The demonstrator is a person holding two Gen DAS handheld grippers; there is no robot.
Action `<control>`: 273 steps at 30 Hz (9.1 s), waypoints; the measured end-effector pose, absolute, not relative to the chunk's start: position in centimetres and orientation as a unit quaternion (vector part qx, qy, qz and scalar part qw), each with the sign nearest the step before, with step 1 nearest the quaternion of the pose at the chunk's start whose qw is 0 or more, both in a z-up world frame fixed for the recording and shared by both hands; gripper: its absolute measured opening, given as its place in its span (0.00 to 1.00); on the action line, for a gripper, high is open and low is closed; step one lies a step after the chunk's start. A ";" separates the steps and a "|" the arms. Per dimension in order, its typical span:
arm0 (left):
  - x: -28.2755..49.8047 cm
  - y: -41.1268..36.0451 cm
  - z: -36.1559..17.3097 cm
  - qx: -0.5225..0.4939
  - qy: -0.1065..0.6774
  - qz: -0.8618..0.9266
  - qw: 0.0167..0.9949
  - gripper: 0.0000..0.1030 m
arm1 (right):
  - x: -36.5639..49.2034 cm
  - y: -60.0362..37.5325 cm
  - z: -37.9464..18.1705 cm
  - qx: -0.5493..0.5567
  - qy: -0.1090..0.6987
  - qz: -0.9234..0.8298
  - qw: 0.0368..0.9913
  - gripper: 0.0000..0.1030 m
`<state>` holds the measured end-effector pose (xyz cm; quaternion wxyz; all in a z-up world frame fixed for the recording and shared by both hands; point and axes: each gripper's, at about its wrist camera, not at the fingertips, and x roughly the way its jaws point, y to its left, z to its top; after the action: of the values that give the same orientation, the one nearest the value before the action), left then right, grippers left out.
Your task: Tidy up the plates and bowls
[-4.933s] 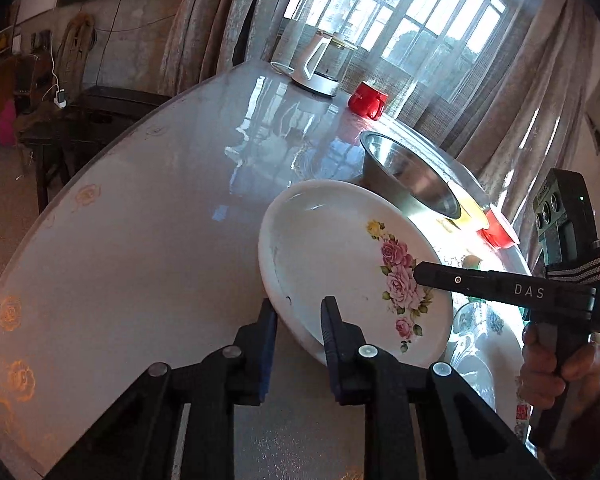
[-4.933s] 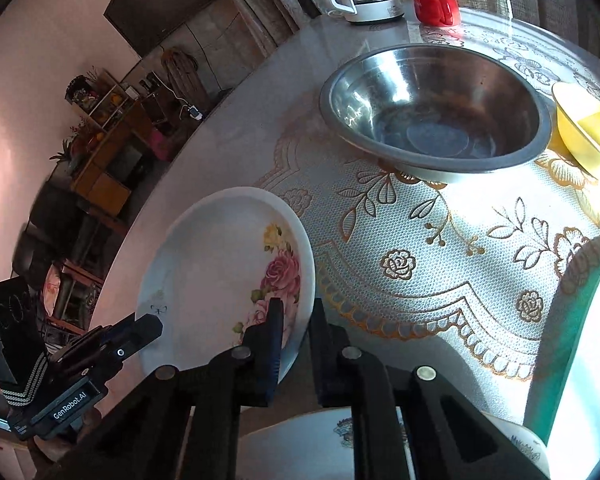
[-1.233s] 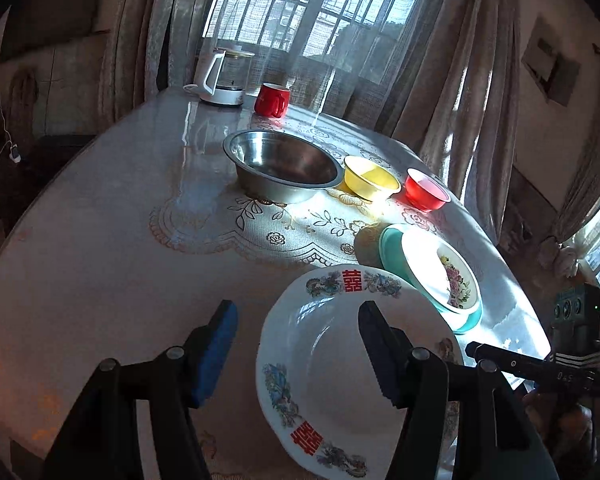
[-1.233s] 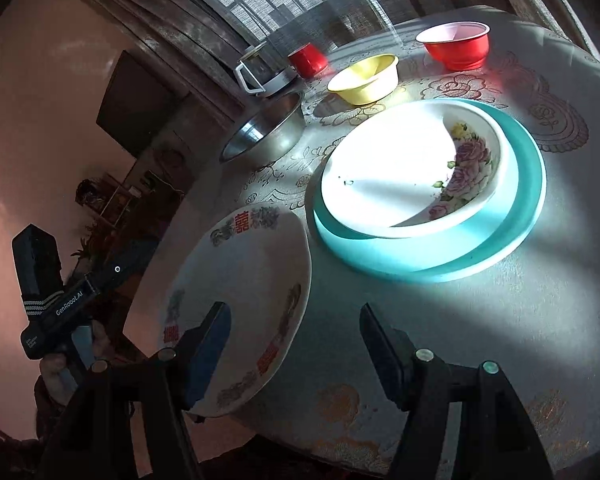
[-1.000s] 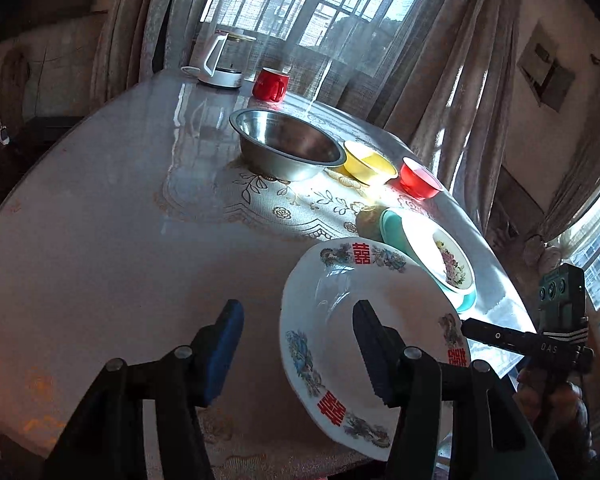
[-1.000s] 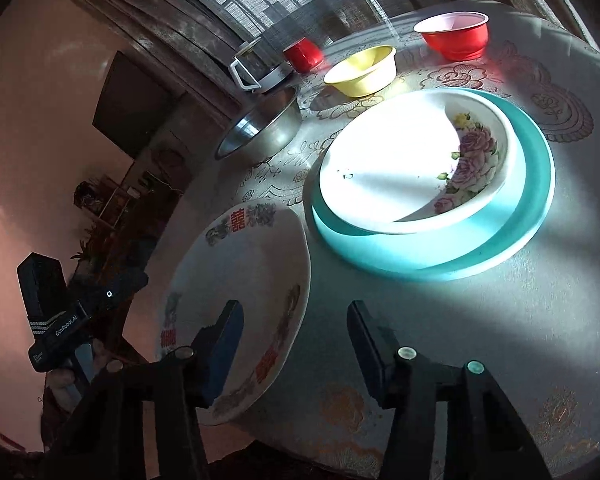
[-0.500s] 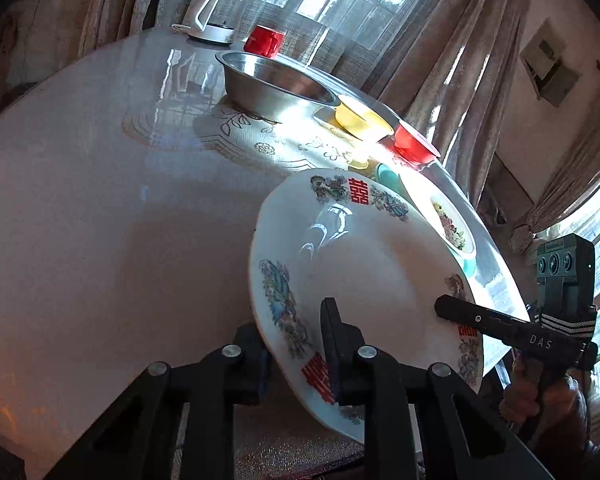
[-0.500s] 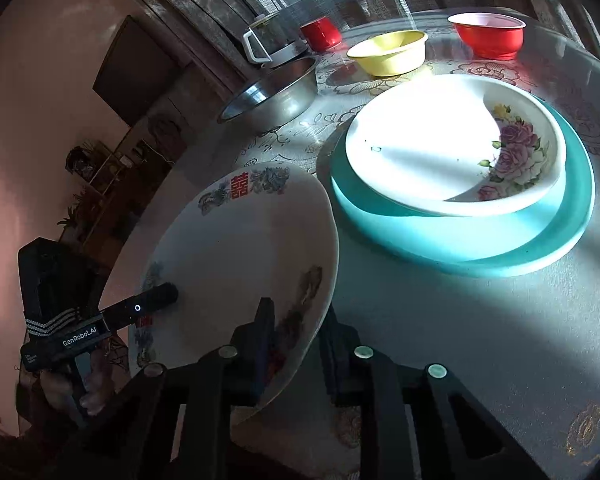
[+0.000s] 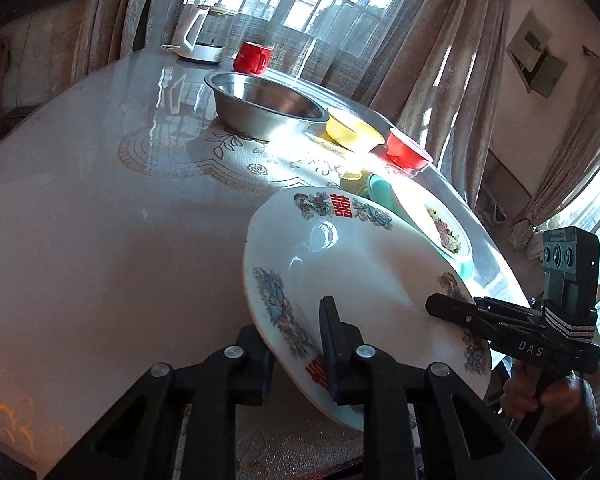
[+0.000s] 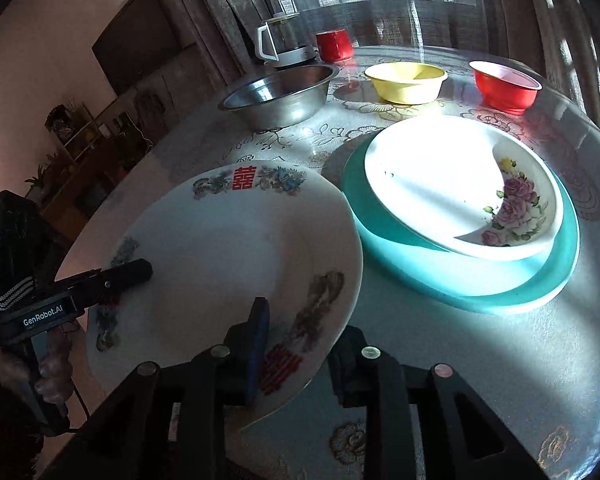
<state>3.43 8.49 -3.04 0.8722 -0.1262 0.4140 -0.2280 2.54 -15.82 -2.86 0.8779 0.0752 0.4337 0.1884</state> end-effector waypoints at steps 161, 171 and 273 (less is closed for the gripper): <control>9.8 15.5 0.7 -0.113 0.416 -0.106 0.896 0.28 | 12.4 -6.8 -0.3 0.018 0.486 0.229 0.843 0.31; 9.1 15.8 5.2 -0.110 0.382 -0.099 0.912 0.40 | 9.8 -11.1 3.5 0.017 0.432 0.220 0.875 0.44; 12.9 10.0 0.6 -0.031 0.462 -0.085 0.882 0.21 | 12.2 -5.0 0.8 0.045 0.493 0.178 0.850 0.20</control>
<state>12.89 9.99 0.62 0.8825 -0.0308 0.4616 -0.0851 12.22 -4.98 0.82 0.8505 0.0453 0.4928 0.1784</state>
